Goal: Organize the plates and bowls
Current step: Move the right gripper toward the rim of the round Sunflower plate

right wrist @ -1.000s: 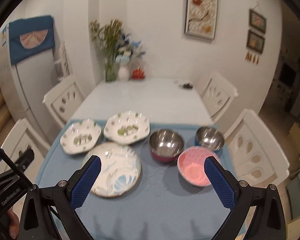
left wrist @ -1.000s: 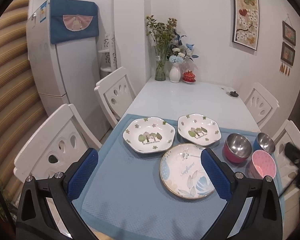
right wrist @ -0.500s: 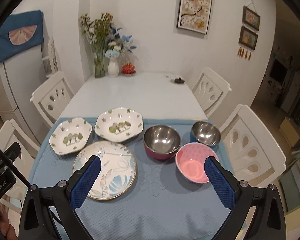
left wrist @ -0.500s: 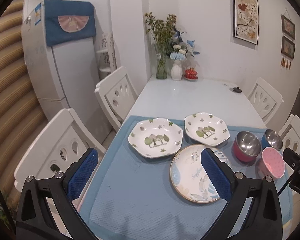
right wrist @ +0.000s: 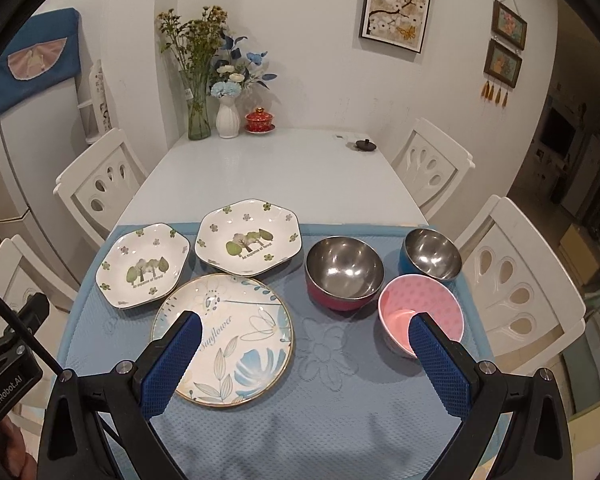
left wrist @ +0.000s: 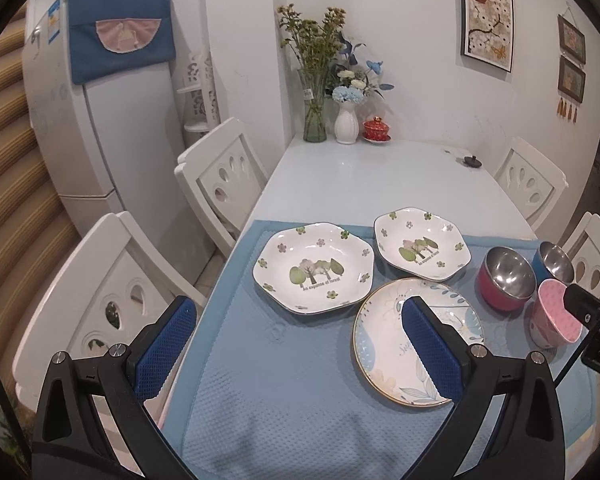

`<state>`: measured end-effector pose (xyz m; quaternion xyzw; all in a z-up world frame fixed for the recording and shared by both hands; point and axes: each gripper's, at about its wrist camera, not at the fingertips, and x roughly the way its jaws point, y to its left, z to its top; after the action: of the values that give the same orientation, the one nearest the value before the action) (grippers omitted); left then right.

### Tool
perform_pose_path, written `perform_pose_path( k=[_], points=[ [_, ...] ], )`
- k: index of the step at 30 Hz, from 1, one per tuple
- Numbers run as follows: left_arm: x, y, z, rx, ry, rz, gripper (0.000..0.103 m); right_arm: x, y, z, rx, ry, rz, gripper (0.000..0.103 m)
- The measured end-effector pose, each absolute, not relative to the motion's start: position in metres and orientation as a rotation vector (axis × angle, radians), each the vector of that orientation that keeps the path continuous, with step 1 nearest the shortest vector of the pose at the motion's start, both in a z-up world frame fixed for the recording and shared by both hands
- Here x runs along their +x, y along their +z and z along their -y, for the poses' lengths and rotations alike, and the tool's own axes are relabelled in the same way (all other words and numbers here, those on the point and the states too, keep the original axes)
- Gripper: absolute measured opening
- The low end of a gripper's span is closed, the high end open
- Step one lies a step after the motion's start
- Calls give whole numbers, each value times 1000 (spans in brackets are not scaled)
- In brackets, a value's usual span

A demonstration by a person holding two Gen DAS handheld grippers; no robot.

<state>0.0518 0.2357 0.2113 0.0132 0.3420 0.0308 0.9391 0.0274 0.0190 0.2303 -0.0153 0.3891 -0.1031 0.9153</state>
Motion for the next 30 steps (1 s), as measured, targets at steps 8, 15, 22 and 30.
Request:
perform_pose_path(
  k=[8,15,22,30],
  points=[
    [77,190,-242,16,42,-748,102,44,213,-23,-35,-244,-828,103],
    [99,173,-243,16,33,-783,102,67,197,-20,-1,-250,-870,103],
    [118,153,-241,25,30,-833,102,89,174,-18,8,-250,-932,103],
    [129,136,-236,41,29,-866,102,104,152,-13,18,-246,-986,103]
  ],
)
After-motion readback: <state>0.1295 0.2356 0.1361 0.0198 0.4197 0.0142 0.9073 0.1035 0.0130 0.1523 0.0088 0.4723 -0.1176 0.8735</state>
